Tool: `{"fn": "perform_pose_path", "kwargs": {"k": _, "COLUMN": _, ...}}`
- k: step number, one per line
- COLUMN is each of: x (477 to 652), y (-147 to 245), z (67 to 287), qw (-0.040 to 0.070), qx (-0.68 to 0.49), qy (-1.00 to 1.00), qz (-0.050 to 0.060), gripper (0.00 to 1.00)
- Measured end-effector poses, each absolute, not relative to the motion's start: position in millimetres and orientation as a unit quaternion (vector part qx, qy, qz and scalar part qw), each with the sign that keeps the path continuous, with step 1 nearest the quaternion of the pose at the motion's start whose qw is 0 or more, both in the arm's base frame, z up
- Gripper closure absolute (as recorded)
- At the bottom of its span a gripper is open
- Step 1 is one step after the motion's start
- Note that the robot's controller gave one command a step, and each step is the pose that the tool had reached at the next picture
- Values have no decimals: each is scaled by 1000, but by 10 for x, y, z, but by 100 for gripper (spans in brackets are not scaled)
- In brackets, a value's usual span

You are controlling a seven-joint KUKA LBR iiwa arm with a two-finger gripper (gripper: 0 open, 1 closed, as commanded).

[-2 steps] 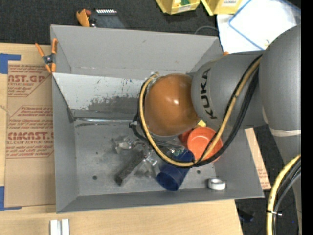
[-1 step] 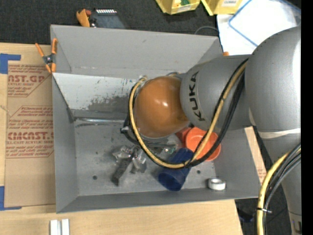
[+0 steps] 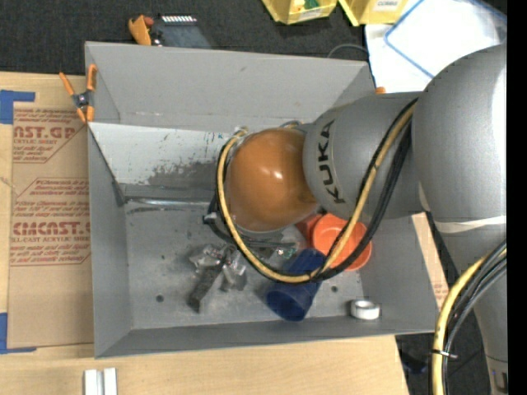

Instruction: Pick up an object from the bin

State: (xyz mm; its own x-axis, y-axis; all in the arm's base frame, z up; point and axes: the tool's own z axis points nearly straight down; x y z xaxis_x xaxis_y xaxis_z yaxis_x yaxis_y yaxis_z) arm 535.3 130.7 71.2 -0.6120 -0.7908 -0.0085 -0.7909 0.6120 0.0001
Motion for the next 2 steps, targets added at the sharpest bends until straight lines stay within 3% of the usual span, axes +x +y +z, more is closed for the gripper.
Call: {"fn": "perform_pose_path", "kwargs": {"k": 2, "x": 5347, "y": 1311, "z": 753, "qw": 4, "qx": -440, "qy": 898, "qz": 3, "gripper": 100}}
